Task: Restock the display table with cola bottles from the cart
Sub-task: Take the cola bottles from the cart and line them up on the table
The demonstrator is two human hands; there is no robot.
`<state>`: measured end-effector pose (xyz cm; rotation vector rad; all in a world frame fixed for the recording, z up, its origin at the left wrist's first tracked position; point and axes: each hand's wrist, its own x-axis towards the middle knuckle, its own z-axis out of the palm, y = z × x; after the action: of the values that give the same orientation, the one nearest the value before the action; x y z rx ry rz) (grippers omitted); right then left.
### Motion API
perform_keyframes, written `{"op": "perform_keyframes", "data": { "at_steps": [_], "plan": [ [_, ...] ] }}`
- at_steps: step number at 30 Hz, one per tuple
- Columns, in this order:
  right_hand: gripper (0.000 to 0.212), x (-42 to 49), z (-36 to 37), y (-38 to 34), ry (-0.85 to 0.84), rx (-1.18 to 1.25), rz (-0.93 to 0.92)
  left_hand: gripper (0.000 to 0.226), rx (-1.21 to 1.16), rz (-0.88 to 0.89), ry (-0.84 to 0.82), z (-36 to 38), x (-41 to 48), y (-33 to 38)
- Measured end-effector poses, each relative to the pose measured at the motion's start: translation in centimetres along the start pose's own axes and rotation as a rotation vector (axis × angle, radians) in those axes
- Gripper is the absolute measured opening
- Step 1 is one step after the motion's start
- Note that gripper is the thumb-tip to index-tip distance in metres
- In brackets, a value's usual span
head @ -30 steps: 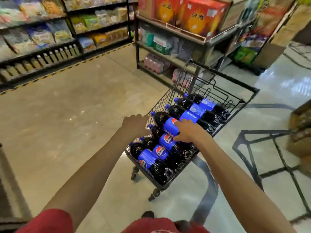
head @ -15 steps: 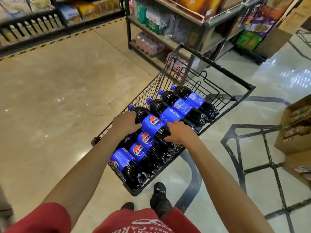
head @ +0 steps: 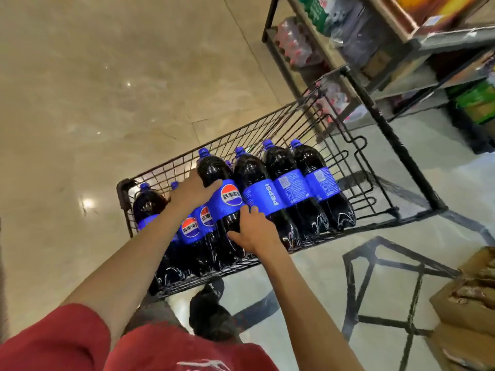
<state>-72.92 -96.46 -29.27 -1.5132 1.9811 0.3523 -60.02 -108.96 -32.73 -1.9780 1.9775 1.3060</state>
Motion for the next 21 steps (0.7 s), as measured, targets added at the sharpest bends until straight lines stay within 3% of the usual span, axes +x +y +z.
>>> {"op": "perform_keyframes", "data": {
  "at_steps": [3, 6, 16, 21],
  "plan": [
    [0.077, 0.5, 0.5, 0.3, 0.017, 0.086, 0.012, 0.096, -0.342, -0.082, -0.001, 1.1, 0.9, 0.6],
    [0.089, 1.1, 0.8, 0.5, 0.05, 0.095, 0.014, 0.104, -0.53, -0.127, 0.06, 2.4, 2.3, 0.6],
    [0.103, 2.0, 2.1, -0.3, 0.148, -0.014, 0.067, 0.096, -0.774, -0.203, 0.211, 4.9, 4.2, -0.6],
    [0.106, 1.9, 2.5, -0.6, 0.148, 0.129, 0.049, 0.086, -0.799, -0.193, 0.227, 4.5, 3.3, -0.6]
  ]
}}
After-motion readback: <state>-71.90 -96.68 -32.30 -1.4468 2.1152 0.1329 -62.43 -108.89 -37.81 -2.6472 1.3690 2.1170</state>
